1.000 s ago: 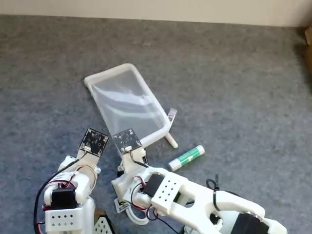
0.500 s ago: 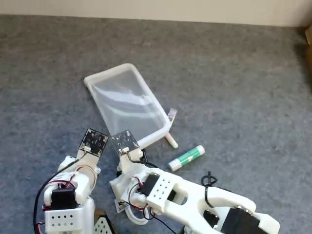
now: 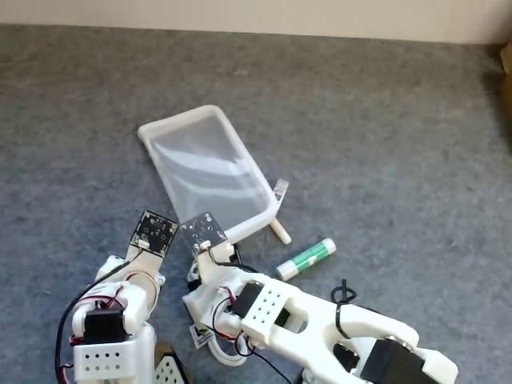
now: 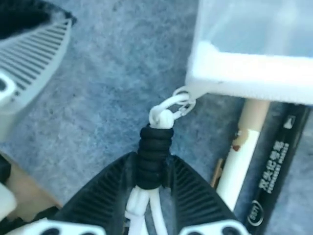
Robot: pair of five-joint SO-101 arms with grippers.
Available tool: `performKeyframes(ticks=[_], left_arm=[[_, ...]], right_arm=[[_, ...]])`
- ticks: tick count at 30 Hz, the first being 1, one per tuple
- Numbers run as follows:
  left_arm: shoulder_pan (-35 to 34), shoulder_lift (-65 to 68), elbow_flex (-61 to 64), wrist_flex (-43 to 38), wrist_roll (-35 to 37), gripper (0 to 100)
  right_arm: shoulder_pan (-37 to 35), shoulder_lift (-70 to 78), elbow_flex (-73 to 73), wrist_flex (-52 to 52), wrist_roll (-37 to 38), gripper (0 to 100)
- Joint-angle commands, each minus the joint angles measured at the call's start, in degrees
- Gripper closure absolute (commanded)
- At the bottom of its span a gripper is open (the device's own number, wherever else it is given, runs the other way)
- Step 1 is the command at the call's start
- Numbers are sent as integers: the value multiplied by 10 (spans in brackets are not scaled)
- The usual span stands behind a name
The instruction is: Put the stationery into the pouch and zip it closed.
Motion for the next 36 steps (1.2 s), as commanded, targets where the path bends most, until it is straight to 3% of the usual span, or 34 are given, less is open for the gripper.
performKeyframes(ticks=[1, 7, 15, 22, 28, 36], left_arm=[[-6, -4, 13, 0, -4, 995], [-6, -4, 13, 0, -4, 995], [-6, -4, 13, 0, -4, 995], [-6, -4, 13, 0, -4, 995], [-6, -4, 13, 0, -4, 995], [-6, -4, 13, 0, -4, 995]], right_arm=[[6, -50, 0, 0, 31, 995], [22, -153, 25, 65, 38, 995], [41, -237, 80, 68, 40, 995], [58, -285, 112, 68, 128, 995], [113, -314, 111, 77, 131, 995], [122, -375, 114, 113, 131, 995]])
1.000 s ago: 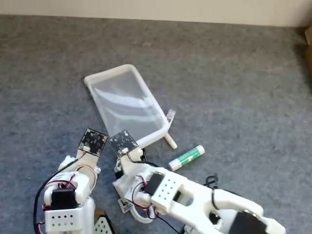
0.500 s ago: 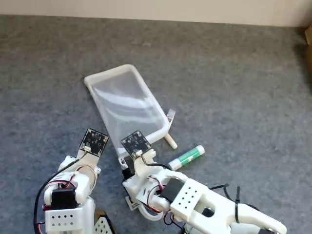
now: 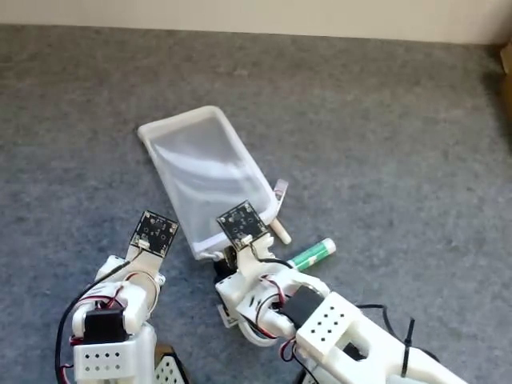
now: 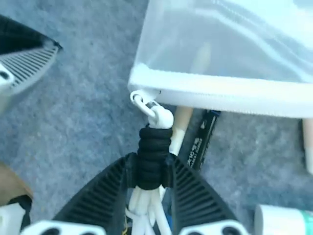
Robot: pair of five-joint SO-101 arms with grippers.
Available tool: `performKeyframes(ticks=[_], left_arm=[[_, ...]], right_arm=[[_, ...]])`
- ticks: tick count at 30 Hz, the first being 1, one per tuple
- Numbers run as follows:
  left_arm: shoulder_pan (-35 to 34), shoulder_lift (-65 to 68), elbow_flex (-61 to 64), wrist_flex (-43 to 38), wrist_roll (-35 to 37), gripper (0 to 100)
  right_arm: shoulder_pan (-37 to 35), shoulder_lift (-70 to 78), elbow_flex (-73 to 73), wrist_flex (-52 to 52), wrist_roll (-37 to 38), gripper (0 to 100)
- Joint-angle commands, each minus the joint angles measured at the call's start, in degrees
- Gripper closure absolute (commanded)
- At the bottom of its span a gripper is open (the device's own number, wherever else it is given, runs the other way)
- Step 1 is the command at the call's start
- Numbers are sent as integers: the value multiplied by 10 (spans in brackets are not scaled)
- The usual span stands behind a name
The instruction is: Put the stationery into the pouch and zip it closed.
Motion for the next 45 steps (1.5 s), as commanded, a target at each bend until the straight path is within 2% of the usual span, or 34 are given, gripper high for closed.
performKeyframes(ticks=[1, 6, 19, 40, 42, 45], left_arm=[[-7, -5, 13, 0, -4, 995], [-7, -5, 13, 0, -4, 995], [-9, -7, 8, -4, -6, 995], [-9, -7, -203, 23, -3, 994], [-7, -7, -209, 23, -2, 957], [-7, -7, -210, 20, 46, 822]], right_arm=[[15, -51, -4, 4, 8, 995], [41, -97, 9, 11, 9, 995], [42, -138, 26, 8, 6, 995], [42, -184, 22, 7, 4, 995], [42, -193, 22, 7, 4, 995], [42, -201, 22, 7, 4, 995]])
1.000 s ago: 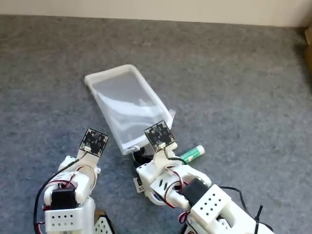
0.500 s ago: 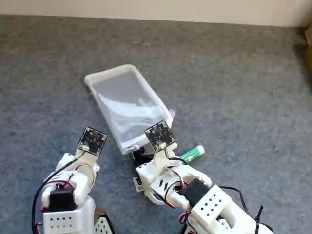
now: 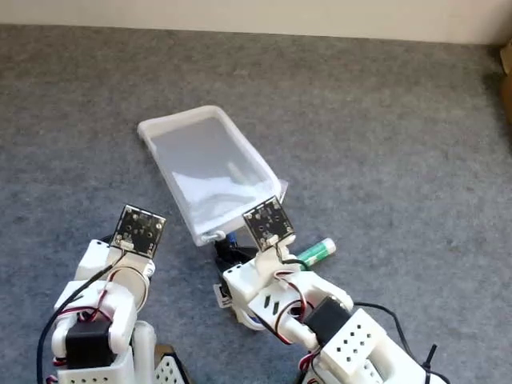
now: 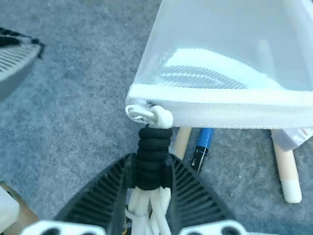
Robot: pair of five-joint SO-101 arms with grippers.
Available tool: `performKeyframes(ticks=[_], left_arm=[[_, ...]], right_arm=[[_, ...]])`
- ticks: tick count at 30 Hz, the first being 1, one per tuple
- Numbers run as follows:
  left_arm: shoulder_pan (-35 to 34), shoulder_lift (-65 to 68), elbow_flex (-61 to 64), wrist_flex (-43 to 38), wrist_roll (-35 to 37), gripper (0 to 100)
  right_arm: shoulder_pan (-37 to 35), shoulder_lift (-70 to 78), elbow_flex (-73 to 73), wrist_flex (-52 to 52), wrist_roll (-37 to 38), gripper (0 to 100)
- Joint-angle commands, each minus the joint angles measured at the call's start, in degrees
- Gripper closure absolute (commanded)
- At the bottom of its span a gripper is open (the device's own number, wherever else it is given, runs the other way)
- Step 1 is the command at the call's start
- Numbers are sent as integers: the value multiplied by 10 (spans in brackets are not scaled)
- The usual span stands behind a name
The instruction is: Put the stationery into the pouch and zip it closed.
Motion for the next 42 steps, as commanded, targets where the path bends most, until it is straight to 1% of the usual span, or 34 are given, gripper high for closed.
performKeyframes(ticks=[1, 3, 5, 8, 10, 14, 16, 18, 24, 33, 35, 38, 40, 42], left_arm=[[-4, -3, -35, 0, 70, 774], [-2, -3, -36, -1, 111, 701], [-1, -3, -36, -1, 132, 677], [0, -3, -36, -14, 135, 677], [0, -3, -35, -16, 135, 676], [44, -3, -31, -13, 136, 678], [56, -3, -27, -17, 164, 678], [57, -3, -27, -17, 182, 677], [58, -3, -26, -21, 183, 677], [58, -3, 38, -103, 184, 678], [58, -3, 50, -119, 184, 678], [58, -3, 61, -133, 185, 678], [57, -3, 65, -135, 185, 681], [56, -3, 65, -135, 185, 707]], right_arm=[[7, -21, -15, -2, 4, 995], [7, -21, -15, -2, 4, 995], [7, -21, -15, -2, 4, 995], [7, -21, -16, -7, 4, 995], [7, -21, -16, -28, 4, 995], [5, -20, -16, -44, 4, 995], [4, -21, -16, -44, 4, 995], [4, -21, -16, -44, 4, 995], [4, -21, -16, -43, 4, 995], [3, -21, -16, -43, 4, 995], [-9, -20, -15, -43, 4, 995], [-29, -20, -14, -41, 4, 995], [-28, -20, -13, -41, 4, 995], [-28, -21, -15, -41, 4, 995]])
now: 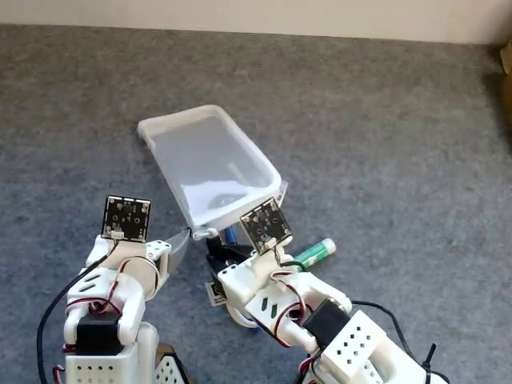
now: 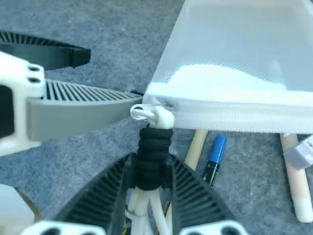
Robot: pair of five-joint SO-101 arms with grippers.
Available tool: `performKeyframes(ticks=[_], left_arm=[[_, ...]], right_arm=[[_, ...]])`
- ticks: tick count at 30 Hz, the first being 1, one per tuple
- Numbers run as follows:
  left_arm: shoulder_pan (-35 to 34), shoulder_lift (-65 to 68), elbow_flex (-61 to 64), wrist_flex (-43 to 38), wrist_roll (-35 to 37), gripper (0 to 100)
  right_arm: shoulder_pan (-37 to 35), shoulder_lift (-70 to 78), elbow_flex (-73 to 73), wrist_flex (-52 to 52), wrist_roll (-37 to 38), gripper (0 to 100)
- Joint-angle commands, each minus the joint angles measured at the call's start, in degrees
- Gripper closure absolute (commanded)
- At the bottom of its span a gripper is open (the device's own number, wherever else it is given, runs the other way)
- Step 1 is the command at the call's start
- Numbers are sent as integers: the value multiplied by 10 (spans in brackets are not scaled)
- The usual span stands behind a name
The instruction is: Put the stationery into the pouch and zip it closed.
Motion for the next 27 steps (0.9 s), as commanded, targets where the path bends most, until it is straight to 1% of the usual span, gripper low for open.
performKeyframes(ticks=[1, 4, 9, 15, 20, 25, 27], left_arm=[[12, -7, -3, -16, 5, 726], [13, -7, -4, -16, 5, 773], [11, -7, -3, -16, 4, 812], [13, -7, -5, -16, 4, 879], [11, -7, -6, -16, 3, 928], [22, -7, -9, -11, 3, 930], [40, -7, -27, 8, 3, 888]], right_arm=[[-9, -16, -15, -10, 4, 995], [-9, -16, -13, -10, 4, 995], [-8, -16, -11, -10, 6, 995], [30, -16, -11, -10, 8, 995], [35, -16, -11, -10, 8, 995], [33, -16, -11, -10, 8, 995], [28, -16, -13, -10, 8, 995]])
